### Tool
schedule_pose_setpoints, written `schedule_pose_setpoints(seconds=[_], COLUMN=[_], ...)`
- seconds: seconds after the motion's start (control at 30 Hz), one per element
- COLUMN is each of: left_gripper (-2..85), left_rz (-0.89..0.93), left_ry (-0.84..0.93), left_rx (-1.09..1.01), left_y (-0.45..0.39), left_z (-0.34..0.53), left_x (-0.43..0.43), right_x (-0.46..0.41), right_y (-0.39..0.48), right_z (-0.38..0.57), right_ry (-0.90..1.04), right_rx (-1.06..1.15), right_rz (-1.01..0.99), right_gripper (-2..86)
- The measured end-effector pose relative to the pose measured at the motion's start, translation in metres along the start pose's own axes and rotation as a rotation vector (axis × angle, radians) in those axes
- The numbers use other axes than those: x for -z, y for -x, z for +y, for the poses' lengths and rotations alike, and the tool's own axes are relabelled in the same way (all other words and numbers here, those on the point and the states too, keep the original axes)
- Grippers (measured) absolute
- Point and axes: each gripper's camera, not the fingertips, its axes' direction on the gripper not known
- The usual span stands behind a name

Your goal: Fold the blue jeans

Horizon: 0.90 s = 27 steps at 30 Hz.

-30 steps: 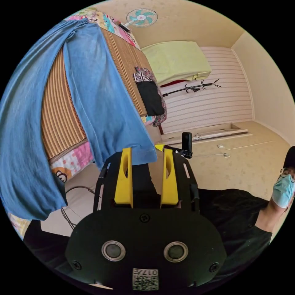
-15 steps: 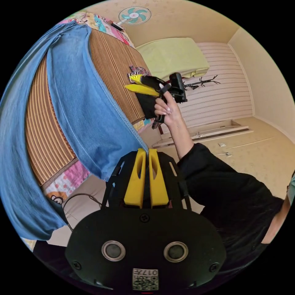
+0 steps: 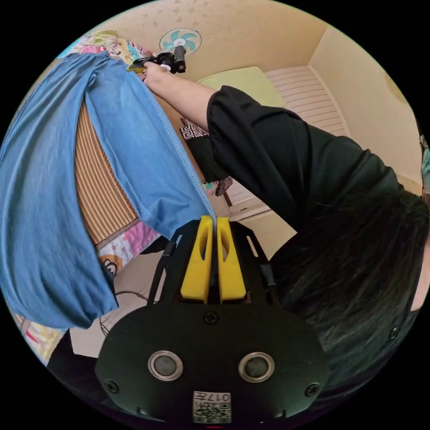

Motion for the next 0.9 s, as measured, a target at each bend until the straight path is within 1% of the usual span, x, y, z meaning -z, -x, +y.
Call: schedule_pose_setpoints(seconds=[0.03, 0.07, 0.13, 0.17, 0.23, 0.27, 0.33, 0.4, 0.47, 0.5, 0.53, 0.57, 0.63, 0.7, 0.73, 0.8, 0.83, 0.9], left_gripper=[-0.9, -0.9, -0.9, -0.8, -0.6, -0.4, 0.4, 3.6, 6.0, 7.7, 8.4, 9.9, 11.1, 11.3, 11.3, 11.3, 10.3, 6.2], left_rz=[0.009, 0.026, 0.041, 0.035, -0.009, -0.059, -0.131, -0.217, -0.278, -0.307, -0.318, -0.335, -0.35, -0.366, -0.373, -0.428, -0.441, -0.39], left_ry=[-0.031, -0.093, -0.186, -0.243, -0.316, -0.344, -0.357, -0.37, -0.404, -0.422, -0.425, -0.422, -0.406, -0.377, -0.356, -0.257, -0.233, -0.13], left_rx=[0.023, 0.076, 0.159, 0.216, 0.272, 0.312, 0.387, 0.501, 0.553, 0.558, 0.556, 0.54, 0.471, 0.348, 0.332, 0.306, 0.309, 0.325], left_y=[0.006, 0.018, 0.034, 0.044, 0.055, 0.063, 0.079, 0.099, 0.105, 0.107, 0.108, 0.11, 0.111, 0.111, 0.113, 0.126, 0.13, 0.14], left_z=[0.009, 0.027, 0.056, 0.074, 0.098, 0.112, 0.129, 0.151, 0.164, 0.166, 0.164, 0.155, 0.127, 0.076, 0.061, 0.01, 0.0, -0.024], left_x=[0.016, 0.045, 0.088, 0.113, 0.143, 0.158, 0.174, 0.188, 0.199, 0.206, 0.209, 0.212, 0.214, 0.207, 0.204, 0.186, 0.18, 0.157], right_x=[-0.001, -0.004, -0.028, -0.037, -0.081, -0.095, -0.141, -0.151, -0.137, -0.12, -0.098, -0.087, -0.044, -0.024, -0.018, -0.02, -0.024, -0.026], right_y=[0.039, 0.058, 0.131, 0.147, 0.196, 0.205, 0.222, 0.215, 0.199, 0.184, 0.166, 0.156, 0.113, 0.085, 0.07, 0.057, 0.055, 0.052], right_z=[-0.001, -0.002, -0.005, -0.006, -0.004, -0.002, 0.012, 0.032, 0.064, 0.092, 0.126, 0.144, 0.223, 0.277, 0.308, 0.347, 0.367, 0.39], right_ry=[-0.038, -0.047, -0.038, -0.03, 0.022, 0.045, 0.17, 0.214, 0.211, 0.211, 0.2, 0.193, 0.161, 0.16, 0.179, 0.233, 0.256, 0.301], right_rx=[0.068, 0.098, 0.176, 0.182, 0.214, 0.231, 0.243, 0.221, 0.219, 0.233, 0.239, 0.237, 0.178, 0.12, 0.081, 0.042, 0.056, 0.047], right_rz=[-0.032, -0.05, -0.14, -0.168, -0.255, -0.269, -0.321, -0.384, -0.455, -0.487, -0.475, -0.455, -0.369, -0.342, -0.336, -0.372, -0.414, -0.43], right_gripper=[2.1, 2.1, 2.3, 2.4, 3.4, 3.8, 6.0, 8.1, 8.4, 8.4, 8.5, 8.7, 9.7, 10.7, 11.1, 11.1, 10.0, 6.5])
